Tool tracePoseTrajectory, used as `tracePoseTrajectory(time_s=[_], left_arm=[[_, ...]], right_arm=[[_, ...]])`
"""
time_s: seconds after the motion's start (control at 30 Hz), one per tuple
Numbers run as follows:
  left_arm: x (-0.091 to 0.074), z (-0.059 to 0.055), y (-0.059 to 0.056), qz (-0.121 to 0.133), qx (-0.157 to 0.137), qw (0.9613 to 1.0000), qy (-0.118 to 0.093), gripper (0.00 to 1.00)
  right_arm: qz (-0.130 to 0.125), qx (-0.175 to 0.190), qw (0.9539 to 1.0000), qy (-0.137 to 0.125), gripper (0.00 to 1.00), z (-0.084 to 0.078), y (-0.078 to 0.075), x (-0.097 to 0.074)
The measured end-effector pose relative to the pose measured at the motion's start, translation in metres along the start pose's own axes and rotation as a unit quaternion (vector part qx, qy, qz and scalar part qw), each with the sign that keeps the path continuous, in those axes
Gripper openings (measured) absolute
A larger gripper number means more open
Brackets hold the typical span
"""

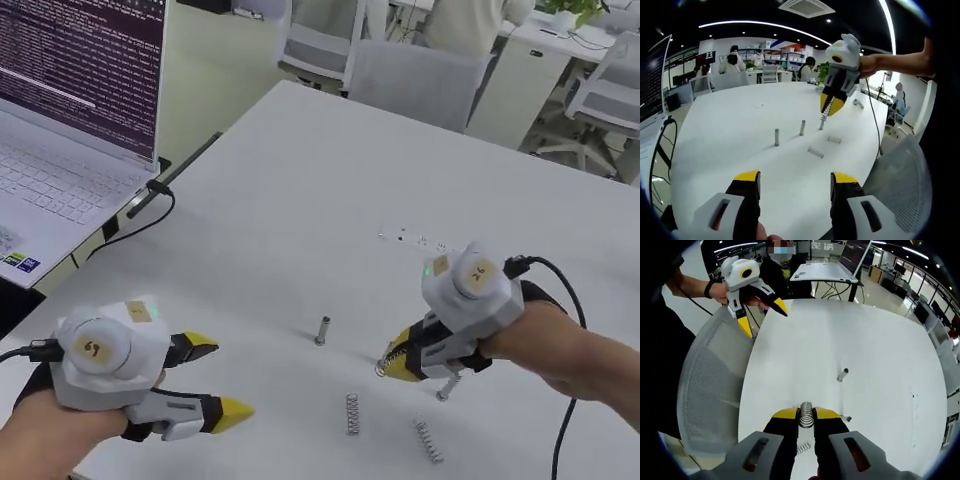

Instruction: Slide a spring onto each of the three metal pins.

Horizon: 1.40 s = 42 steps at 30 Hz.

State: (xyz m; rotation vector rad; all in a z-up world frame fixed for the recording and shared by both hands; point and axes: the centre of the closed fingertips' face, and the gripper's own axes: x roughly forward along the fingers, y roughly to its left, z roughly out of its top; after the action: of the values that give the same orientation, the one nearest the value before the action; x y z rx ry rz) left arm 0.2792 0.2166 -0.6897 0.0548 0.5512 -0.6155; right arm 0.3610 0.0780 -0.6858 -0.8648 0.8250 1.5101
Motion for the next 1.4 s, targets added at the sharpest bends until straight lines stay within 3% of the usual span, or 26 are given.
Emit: tracePoseTrajectory(time_s=[0.47, 0.8, 1.4], left_arm=[[-0.005, -0.004, 0.006, 0.008, -0.01, 0.9999, -0.001, 0.52], [-0.007, -0.005, 0.009, 0.013, -0.018, 0.9997, -0.003, 0.53], [-0.003, -0.01, 0.004, 0.006, -0.024, 0.9997, 0.006, 0.54]], right_arm=[[0.0, -0.016, 0.9999, 0.004, 0.08, 0.028, -0.036, 0.016], [0.004, -0.008, 0.9999, 0.01, 0.08, 0.034, -0.054, 0.033], [-0.002, -0.003, 0.9997, 0.023, 0.08, 0.038, -0.079, 0.06]])
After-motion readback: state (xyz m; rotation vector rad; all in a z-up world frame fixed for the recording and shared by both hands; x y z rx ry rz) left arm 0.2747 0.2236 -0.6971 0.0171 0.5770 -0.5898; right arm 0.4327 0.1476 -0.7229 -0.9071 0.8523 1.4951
